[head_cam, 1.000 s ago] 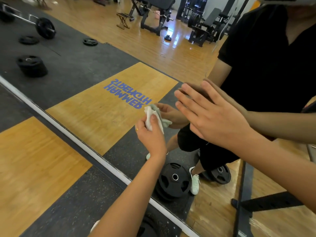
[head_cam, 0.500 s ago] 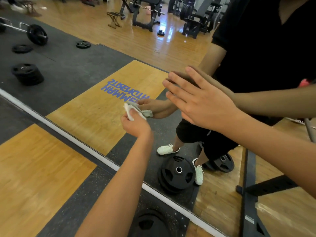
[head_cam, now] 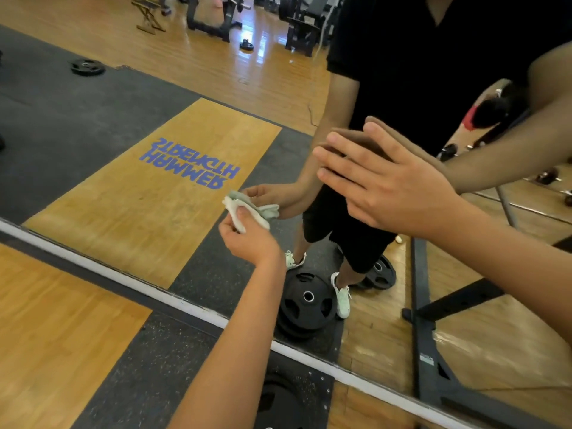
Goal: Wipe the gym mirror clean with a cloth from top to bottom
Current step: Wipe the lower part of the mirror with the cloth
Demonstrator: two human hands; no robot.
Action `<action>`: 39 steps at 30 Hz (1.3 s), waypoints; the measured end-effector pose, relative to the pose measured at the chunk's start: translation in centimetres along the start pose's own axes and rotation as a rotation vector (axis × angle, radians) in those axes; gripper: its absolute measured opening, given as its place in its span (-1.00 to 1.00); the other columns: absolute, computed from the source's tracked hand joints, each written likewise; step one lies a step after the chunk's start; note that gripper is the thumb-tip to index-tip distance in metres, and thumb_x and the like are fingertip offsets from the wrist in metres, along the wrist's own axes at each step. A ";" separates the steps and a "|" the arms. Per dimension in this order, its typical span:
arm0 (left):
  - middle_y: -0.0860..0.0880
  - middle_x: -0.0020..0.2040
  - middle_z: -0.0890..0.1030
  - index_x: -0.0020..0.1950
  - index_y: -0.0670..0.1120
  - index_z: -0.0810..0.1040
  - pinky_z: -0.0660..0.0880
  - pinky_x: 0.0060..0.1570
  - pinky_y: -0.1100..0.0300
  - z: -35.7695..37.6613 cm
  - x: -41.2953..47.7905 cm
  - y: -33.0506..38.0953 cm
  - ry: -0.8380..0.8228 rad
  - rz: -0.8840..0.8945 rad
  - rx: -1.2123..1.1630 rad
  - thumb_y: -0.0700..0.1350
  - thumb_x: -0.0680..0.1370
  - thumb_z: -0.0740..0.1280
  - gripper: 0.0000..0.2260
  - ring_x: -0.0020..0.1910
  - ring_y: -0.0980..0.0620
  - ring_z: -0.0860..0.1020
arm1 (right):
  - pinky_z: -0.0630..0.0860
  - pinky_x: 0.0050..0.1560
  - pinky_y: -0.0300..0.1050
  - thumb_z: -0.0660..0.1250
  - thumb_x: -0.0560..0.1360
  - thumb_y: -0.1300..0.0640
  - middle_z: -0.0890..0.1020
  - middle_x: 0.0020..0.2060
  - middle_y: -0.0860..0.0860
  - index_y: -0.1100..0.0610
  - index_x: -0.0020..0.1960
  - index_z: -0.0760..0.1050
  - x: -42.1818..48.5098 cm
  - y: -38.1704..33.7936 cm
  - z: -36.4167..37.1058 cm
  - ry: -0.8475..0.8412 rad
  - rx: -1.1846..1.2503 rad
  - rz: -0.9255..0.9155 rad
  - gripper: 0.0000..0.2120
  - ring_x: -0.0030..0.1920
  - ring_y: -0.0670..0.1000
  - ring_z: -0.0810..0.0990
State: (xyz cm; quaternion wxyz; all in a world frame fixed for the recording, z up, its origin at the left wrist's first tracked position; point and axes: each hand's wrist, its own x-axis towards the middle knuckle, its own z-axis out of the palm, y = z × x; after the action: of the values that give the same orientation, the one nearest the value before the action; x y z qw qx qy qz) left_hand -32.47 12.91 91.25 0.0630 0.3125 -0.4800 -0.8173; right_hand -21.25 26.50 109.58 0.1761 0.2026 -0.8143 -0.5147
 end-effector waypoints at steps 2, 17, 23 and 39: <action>0.05 -0.10 0.62 -0.09 -0.01 0.54 0.50 -0.27 0.44 0.0 -0.4 -0.3 -0.011 -0.039 -0.027 -0.10 0.63 0.40 -0.89 -0.17 0.18 0.60 | -0.06 0.61 0.34 0.19 0.66 -0.04 0.09 0.65 0.22 0.22 0.61 0.22 0.2 0.0 -0.1 -0.010 0.028 -0.012 -0.39 0.65 0.26 -0.01; 0.04 -0.16 0.60 -0.11 -0.02 0.51 0.46 -0.20 0.27 -0.1 -4.2 -1.4 0.014 0.004 0.032 -0.07 0.61 0.43 -0.85 -0.24 0.15 0.55 | -0.07 0.59 0.33 -0.05 0.65 0.03 0.24 0.61 0.21 0.19 0.54 0.37 0.5 -0.2 0.2 0.054 0.008 -0.024 -0.46 0.63 0.26 0.14; -0.03 -0.09 0.63 -0.03 -0.02 0.58 0.45 -0.13 0.32 -1.3 -11.8 -4.1 -0.218 0.282 0.129 -0.11 0.62 0.40 -0.95 -0.17 0.12 0.54 | 0.04 0.58 0.34 -0.34 0.66 0.16 0.32 0.57 0.21 0.24 0.50 0.39 0.5 -0.7 1.2 0.129 0.035 -0.013 -0.35 0.60 0.26 0.22; -0.03 -0.02 0.57 -0.07 0.05 0.56 0.37 -0.16 0.46 -1.2 -13.0 -4.1 -0.237 0.371 0.190 -0.12 0.60 0.42 -0.89 -0.14 0.25 0.52 | 0.04 0.58 0.35 -0.19 0.63 0.06 0.33 0.57 0.19 0.18 0.44 0.47 0.4 -0.4 0.4 0.130 0.039 -0.013 -0.41 0.60 0.27 0.21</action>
State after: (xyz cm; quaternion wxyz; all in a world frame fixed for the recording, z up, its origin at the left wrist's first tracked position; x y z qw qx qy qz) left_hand -20.59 19.44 93.31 0.1258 0.1255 -0.6081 -0.7737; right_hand -21.74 26.51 109.10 0.2214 0.2444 -0.8097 -0.4854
